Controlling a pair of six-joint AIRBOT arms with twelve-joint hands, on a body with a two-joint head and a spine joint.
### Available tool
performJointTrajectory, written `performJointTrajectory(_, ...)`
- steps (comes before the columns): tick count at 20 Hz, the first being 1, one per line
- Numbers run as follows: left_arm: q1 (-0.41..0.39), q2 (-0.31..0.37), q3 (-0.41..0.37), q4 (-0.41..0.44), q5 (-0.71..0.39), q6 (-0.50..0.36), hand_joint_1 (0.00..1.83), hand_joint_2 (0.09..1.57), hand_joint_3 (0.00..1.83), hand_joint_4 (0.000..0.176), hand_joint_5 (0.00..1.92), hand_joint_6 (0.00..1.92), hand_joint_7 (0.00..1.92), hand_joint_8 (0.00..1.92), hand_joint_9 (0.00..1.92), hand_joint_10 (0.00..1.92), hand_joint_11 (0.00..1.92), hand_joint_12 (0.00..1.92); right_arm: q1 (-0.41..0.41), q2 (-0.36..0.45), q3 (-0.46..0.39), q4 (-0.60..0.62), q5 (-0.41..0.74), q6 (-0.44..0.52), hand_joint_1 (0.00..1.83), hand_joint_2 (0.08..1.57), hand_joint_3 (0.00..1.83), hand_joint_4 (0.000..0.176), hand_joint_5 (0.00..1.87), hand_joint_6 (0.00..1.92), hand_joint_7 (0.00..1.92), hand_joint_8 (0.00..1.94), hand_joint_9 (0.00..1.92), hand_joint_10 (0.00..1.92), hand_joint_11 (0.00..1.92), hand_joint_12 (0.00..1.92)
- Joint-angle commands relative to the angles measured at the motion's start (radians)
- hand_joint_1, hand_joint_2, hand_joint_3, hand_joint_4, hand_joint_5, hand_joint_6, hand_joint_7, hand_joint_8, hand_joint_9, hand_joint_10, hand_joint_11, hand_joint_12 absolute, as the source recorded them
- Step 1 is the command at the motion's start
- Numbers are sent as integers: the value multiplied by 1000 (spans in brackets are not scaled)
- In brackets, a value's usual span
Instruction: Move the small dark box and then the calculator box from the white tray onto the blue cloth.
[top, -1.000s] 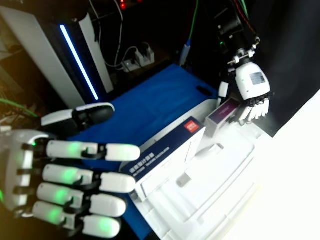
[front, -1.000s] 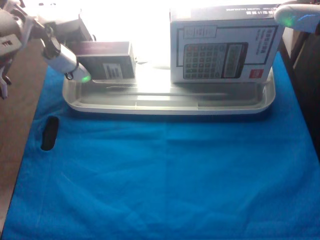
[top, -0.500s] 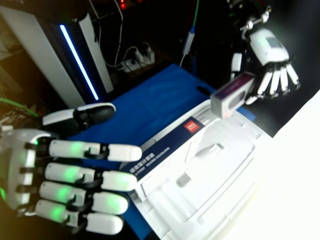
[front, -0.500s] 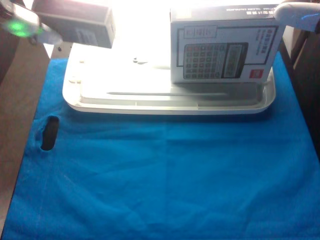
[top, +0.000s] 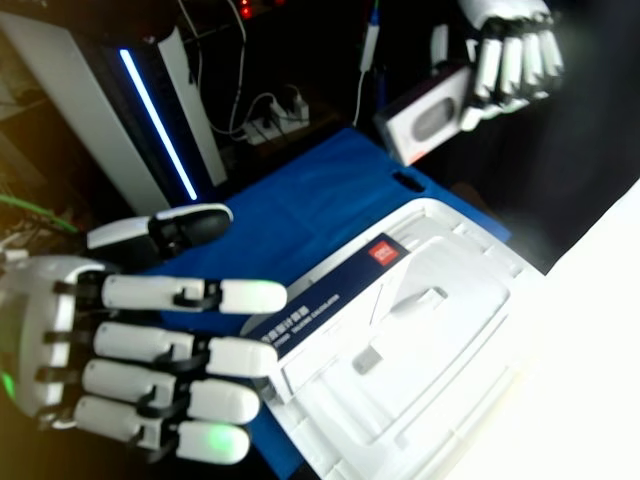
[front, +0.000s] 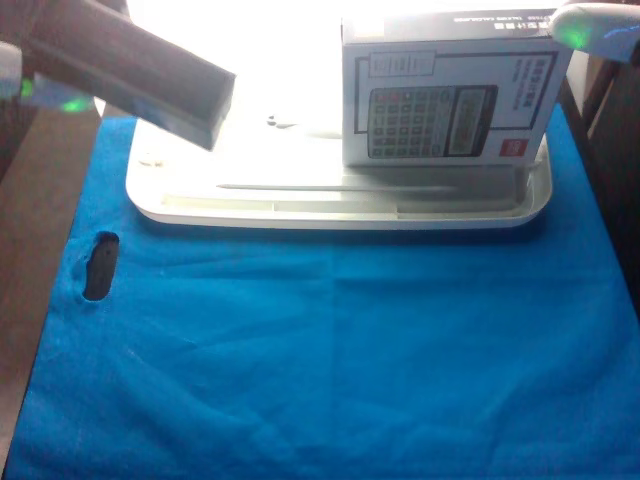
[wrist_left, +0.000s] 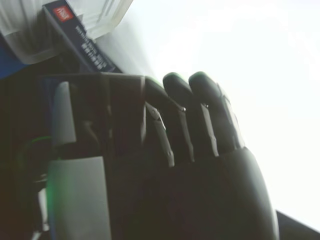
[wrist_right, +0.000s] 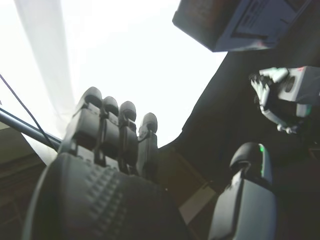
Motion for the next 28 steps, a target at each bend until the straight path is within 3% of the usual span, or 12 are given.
performJointTrajectory(1, -2, 11, -7, -36, -100, -1, 1124, 1030, 0, 25, 1193, 616, 808, 1188, 545, 1532, 269, 1919, 16, 1, 7, 16, 118, 15, 658, 782, 1, 78, 355, 1, 273, 4, 160, 3, 146, 24)
performJointTrajectory(2, 14, 17, -18, -36, -121, -13, 1229, 1096, 4, 0, 1188, 462, 853, 1341, 582, 1463, 284, 1885, 16, 1, 7, 16, 118, 16, 653, 773, 0, 78, 361, 4, 278, 5, 172, 7, 160, 29)
performJointTrajectory(7, 162, -3, -32, -99, -228, -51, 1262, 1083, 1, 0, 1132, 529, 1021, 1138, 911, 1028, 653, 1462, 16, 1, 7, 17, 118, 16, 675, 773, 0, 73, 373, 4, 293, 4, 200, 11, 168, 29)
performJointTrajectory(8, 191, -20, -32, -103, -234, -51, 1275, 1078, 0, 0, 1156, 441, 1033, 1153, 940, 1178, 710, 1615, 16, 1, 7, 17, 118, 16, 691, 775, 0, 77, 384, 7, 295, 4, 212, 13, 186, 36)
performJointTrajectory(11, 288, -82, -16, -152, -245, -23, 1283, 1059, 0, 0, 1273, 212, 1047, 1135, 926, 1176, 652, 1612, 16, 0, 7, 16, 118, 16, 679, 771, 0, 77, 389, 8, 305, 7, 219, 12, 191, 37)
performJointTrajectory(12, 328, -119, 4, -174, -251, -23, 1222, 1006, 0, 0, 1304, 344, 988, 1147, 900, 1402, 684, 1752, 16, -2, 7, 16, 118, 16, 679, 765, 0, 80, 391, 7, 309, 7, 225, 13, 189, 35)
performJointTrajectory(14, 398, -173, 39, -231, -272, -28, 1268, 1063, 0, 0, 1278, 275, 993, 1165, 672, 1260, 309, 1696, 16, -2, 7, 16, 118, 16, 673, 761, 0, 87, 396, 8, 301, 3, 230, 12, 200, 39)
performJointTrajectory(17, 493, -250, 95, -296, -295, -53, 1184, 991, 0, 0, 1322, 359, 927, 944, 589, 1476, 283, 1912, 16, -2, 7, 16, 118, 16, 659, 769, 0, 86, 392, 4, 300, 2, 222, 6, 187, 32)
performJointTrajectory(19, 514, -273, 108, -298, -281, -58, 1274, 1063, 0, 0, 1364, 76, 978, 1207, 553, 1407, 159, 1863, 16, -2, 6, 16, 118, 16, 655, 779, 3, 77, 389, 1, 287, 0, 204, 0, 178, 27)
performJointTrajectory(25, 536, -294, 125, -294, -245, -62, 1271, 1050, 1, 0, 1406, 20, 1009, 1128, 663, 1159, 271, 1731, 16, -3, 6, 12, 118, 16, 662, 777, 1, 84, 343, 0, 274, 0, 207, 0, 210, 40)
performJointTrajectory(26, 536, -294, 125, -292, -245, -62, 1170, 991, 0, 10, 1439, 78, 957, 838, 606, 1113, 209, 1678, 16, -3, 5, 12, 118, 16, 657, 770, 0, 90, 338, 0, 273, 0, 208, 1, 215, 42)
performJointTrajectory(28, 537, -294, 125, -291, -245, -62, 1066, 877, 0, 0, 968, 34, 878, 304, 558, 799, 182, 1442, 16, -5, 5, 12, 118, 16, 667, 765, 0, 110, 338, 0, 283, 4, 219, 4, 220, 45)
